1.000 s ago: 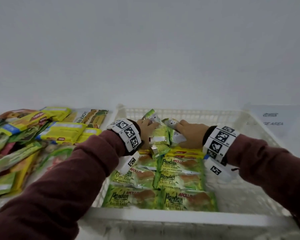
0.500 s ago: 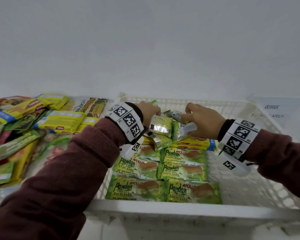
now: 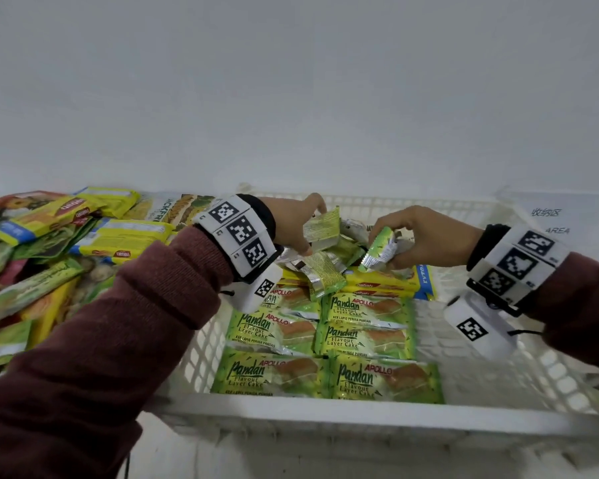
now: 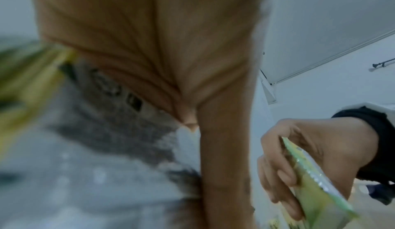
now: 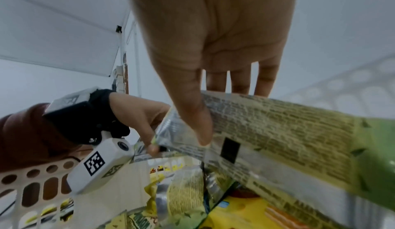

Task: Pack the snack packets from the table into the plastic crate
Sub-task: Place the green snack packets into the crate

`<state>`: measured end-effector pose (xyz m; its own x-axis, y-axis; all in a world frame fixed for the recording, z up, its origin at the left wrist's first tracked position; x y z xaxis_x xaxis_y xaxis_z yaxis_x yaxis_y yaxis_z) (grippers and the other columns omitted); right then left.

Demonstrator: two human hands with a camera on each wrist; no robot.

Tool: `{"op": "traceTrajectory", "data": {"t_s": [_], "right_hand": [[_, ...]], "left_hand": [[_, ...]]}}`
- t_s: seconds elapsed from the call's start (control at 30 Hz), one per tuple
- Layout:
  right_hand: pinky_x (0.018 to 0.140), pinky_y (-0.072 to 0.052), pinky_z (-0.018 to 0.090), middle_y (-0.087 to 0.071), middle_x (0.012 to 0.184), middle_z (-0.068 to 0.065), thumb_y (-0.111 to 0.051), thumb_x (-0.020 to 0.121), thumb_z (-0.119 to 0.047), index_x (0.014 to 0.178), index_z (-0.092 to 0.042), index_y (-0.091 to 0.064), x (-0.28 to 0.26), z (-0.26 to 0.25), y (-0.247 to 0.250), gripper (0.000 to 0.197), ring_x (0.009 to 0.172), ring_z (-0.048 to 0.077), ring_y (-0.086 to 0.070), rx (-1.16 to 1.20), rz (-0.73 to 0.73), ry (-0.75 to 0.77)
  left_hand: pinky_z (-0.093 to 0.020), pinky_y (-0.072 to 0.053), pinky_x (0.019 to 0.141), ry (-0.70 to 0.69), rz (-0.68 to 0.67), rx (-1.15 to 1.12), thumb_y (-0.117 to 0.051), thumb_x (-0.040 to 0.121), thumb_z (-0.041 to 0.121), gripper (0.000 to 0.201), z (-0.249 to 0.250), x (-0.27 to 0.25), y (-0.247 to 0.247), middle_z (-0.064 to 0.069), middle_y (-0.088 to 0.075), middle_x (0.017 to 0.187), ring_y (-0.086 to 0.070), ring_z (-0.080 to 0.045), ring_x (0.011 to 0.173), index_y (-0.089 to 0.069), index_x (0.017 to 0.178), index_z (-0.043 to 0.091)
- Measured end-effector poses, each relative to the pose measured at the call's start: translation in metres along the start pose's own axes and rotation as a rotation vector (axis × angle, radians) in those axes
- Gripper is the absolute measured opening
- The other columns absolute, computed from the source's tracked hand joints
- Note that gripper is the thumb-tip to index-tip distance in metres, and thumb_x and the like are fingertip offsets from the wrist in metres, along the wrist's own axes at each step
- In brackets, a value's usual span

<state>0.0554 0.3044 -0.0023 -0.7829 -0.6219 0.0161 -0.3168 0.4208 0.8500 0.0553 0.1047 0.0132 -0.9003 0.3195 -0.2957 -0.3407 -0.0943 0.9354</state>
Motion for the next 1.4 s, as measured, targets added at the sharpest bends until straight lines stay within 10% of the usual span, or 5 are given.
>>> {"op": "traceTrajectory", "data": {"t_s": [0.47, 0.97, 1.13, 1.27, 1.4], "right_hand": [[0.065, -0.048, 0.038, -0.065, 0.076, 0.031, -0.079, 0.052, -0.061, 0.086, -0.027, -0.075, -0.016, 0.013, 0.005, 0.048, 0.067, 0.03, -0.061, 0.244, -0.16, 0.024], [0.062, -0.049, 0.013, -0.069, 0.106, 0.012, -0.066, 0.072, 0.018, 0.087, -0.022, -0.073, -0.028, 0.012, 0.019, 0.043, 0.075, 0.005, -0.066, 0.221, -0.364, -0.126], [0.064, -0.048, 0.013, -0.065, 0.115, 0.015, -0.088, 0.056, -0.027, 0.102, -0.017, -0.068, -0.031, 0.015, 0.015, 0.051, 0.069, 0.006, -0.063, 0.28, -0.467, -0.191], [0.066, -0.039, 0.029, -0.061, 0.103, 0.031, -0.081, 0.047, -0.062, 0.092, -0.035, -0.069, -0.024, 0.033, 0.006, 0.054, 0.07, 0.023, -0.048, 0.162, -0.34, -0.213], [0.066, -0.039, 0.015, -0.067, 0.072, -0.021, -0.075, 0.076, -0.016, 0.081, -0.029, -0.068, -0.022, 0.037, -0.003, 0.016, 0.067, 0.001, -0.053, 0.144, -0.27, -0.179]], "left_hand": [[-0.027, -0.042, 0.078, -0.167, -0.092, -0.062, -0.056, 0.09, 0.014, 0.022, 0.006, -0.012, 0.017, 0.0, -0.066, 0.107, -0.056, -0.019, 0.087, -0.069, 0.106, 0.023], [-0.017, -0.038, 0.066, -0.226, -0.056, 0.134, -0.057, 0.091, 0.02, 0.03, 0.018, -0.017, 0.019, 0.007, -0.055, 0.085, -0.047, -0.006, 0.069, -0.061, 0.121, 0.022], [-0.038, -0.039, 0.098, -0.102, -0.029, 0.482, -0.051, 0.09, 0.045, 0.032, 0.02, -0.019, 0.016, -0.001, -0.034, 0.115, -0.032, -0.019, 0.114, -0.06, 0.116, 0.029], [-0.016, -0.041, 0.055, -0.086, -0.197, 0.321, -0.051, 0.094, 0.033, 0.021, 0.021, -0.013, 0.01, 0.006, -0.049, 0.074, -0.046, -0.007, 0.065, -0.063, 0.096, 0.016], [-0.015, -0.032, 0.052, -0.076, -0.328, 0.365, -0.051, 0.094, 0.028, 0.019, 0.025, -0.006, -0.003, 0.006, -0.042, 0.062, -0.036, -0.007, 0.053, -0.056, 0.081, 0.016]]}}
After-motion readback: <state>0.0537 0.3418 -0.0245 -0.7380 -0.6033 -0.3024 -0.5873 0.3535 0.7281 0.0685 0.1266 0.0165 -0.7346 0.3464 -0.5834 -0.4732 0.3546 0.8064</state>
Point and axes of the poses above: each hand's wrist, its own x-axis towards the middle knuckle, its own y-axis out of the back of the hand, z = x × y, the point moved 2 cm from there along x, towards the middle knuckle
